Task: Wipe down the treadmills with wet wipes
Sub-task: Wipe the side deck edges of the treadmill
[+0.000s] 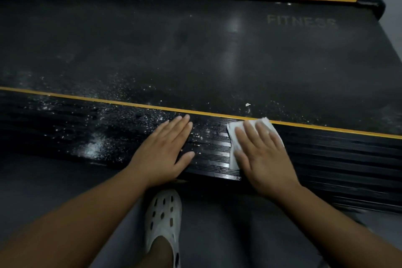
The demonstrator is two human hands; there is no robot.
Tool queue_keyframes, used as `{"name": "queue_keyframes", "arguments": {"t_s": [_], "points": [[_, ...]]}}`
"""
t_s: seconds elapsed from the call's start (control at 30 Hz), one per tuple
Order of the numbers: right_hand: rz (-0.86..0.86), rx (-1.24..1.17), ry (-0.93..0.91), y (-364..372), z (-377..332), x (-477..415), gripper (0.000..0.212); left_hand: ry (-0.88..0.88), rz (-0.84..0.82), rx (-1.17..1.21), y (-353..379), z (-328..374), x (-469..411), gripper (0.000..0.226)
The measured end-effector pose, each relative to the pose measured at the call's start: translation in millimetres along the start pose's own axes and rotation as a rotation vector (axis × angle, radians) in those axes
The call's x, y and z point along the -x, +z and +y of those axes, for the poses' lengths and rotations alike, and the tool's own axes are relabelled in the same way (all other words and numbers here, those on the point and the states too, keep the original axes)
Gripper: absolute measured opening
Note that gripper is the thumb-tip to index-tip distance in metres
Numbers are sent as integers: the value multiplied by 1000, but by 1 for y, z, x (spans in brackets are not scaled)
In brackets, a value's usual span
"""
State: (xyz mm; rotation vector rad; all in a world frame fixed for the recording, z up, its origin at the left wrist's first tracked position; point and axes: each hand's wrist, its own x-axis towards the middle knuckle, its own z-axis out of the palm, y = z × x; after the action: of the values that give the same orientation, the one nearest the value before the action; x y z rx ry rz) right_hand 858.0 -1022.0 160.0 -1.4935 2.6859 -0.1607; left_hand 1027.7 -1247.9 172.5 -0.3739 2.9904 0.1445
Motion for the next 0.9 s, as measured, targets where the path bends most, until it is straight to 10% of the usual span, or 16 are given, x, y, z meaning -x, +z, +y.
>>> {"name": "queue_keyframes", "arguments": {"t_s": [0.27, 0.47, 0.67, 0.9], "points": [[-40, -24, -295, 1, -39, 11, 56, 34, 71, -7, 7, -4, -1, 76], [14, -34, 43, 2, -25, -35, 64, 29, 79, -6, 7, -3, -1, 76], [-42, -13, -317, 1, -34, 21, 56, 33, 100, -9, 8, -4, -1, 75], [-4, -56, -22, 5, -57, -33, 63, 22, 91, -17, 8, -3, -1, 76]]}}
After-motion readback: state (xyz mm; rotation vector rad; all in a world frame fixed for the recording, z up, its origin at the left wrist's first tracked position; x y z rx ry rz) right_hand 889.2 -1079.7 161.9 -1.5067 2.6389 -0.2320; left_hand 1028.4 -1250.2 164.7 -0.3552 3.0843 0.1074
